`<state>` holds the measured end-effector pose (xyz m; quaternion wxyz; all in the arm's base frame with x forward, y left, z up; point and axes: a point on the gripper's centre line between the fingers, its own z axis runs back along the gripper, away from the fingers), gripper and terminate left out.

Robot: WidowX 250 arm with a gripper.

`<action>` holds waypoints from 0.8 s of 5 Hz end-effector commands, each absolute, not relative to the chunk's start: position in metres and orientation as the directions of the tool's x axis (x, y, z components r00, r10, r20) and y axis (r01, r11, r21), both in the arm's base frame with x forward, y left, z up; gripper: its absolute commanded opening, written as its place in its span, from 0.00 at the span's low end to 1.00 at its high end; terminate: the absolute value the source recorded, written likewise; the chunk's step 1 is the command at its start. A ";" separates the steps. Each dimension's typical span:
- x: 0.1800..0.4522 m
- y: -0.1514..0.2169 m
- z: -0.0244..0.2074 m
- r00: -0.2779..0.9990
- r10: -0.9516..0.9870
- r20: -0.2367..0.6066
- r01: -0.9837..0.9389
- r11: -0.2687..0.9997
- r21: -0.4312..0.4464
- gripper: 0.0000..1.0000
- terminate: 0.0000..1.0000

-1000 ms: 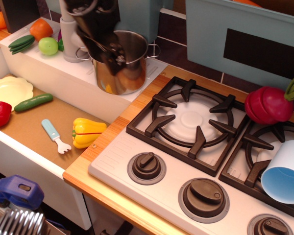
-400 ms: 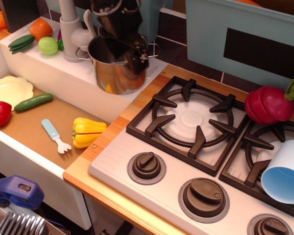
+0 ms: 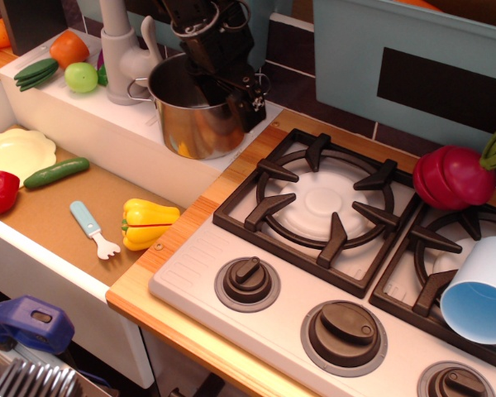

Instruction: Put pot or pan on stove

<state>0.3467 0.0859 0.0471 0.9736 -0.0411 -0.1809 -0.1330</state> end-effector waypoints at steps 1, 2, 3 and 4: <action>0.343 0.085 0.057 0.909 -0.199 0.365 0.217 0.976 -0.008 0.00 0.00; 0.335 0.083 0.060 0.917 -0.181 0.357 0.195 0.981 -0.004 0.00 0.00; 0.328 0.078 0.064 0.919 -0.175 0.355 0.180 0.984 0.018 0.00 0.00; 0.321 0.064 0.083 0.930 -0.164 0.328 0.156 0.986 0.049 0.00 0.00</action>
